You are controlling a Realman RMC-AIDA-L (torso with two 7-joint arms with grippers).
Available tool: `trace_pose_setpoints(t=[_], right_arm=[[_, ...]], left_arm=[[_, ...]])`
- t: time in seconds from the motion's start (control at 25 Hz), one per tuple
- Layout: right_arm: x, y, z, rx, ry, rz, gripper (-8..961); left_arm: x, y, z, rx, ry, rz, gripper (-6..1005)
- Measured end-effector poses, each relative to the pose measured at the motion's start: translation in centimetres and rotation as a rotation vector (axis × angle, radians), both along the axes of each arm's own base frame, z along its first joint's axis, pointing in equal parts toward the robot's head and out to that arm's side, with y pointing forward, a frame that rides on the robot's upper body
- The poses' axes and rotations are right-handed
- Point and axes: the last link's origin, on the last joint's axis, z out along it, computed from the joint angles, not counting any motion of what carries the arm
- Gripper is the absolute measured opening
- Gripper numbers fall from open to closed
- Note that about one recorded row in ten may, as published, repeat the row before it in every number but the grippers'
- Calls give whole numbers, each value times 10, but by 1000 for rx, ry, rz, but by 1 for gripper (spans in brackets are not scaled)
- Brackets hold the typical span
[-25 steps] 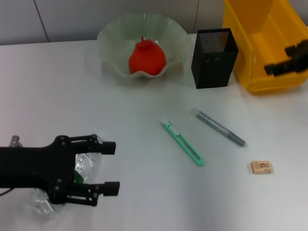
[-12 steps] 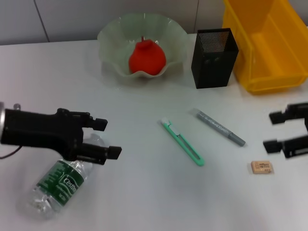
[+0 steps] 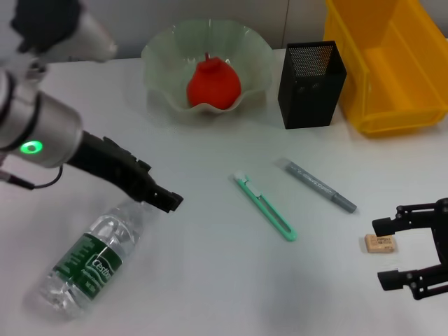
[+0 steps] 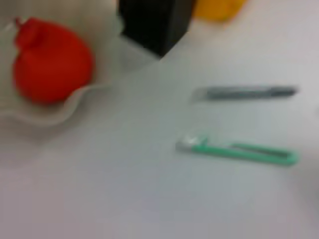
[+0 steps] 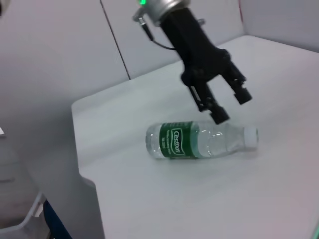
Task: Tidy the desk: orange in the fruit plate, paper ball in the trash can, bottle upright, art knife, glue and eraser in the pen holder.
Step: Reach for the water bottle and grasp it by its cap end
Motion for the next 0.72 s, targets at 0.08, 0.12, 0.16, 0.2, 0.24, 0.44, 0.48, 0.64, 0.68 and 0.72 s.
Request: trace_pose_setpoints(t=[0.08, 0.12, 0.16, 0.2, 0.24, 0.44, 0.48, 0.64, 0.68, 0.72], right_arm=[[3, -2, -2, 1, 8, 10, 810], [5, -4, -3, 6, 15, 22, 810], [5, -4, -3, 6, 15, 22, 810], [6, -5, -3, 10, 17, 26, 810], [7, -6, -3, 16, 20, 32, 810], [9, -7, -4, 28, 33, 44, 809], [9, -7, -5, 28, 34, 47, 809], [9, -6, -6, 29, 40, 56, 809], [9, -6, -7, 27, 44, 57, 809], [8, -5, -9, 22, 51, 58, 809]], left_arm=[[7, 3, -7, 18, 87, 7, 766], [16, 6, -14, 37, 164, 7, 766], [16, 6, -14, 37, 164, 7, 765], [22, 7, -19, 54, 222, 10, 764], [22, 7, -19, 54, 222, 10, 763], [23, 11, -26, 70, 321, 60, 758], [20, 11, -28, 64, 334, 77, 758], [8, 13, -38, 55, 363, 115, 754], [5, 14, -41, 57, 366, 119, 753], [1, 16, -44, 62, 368, 123, 752]])
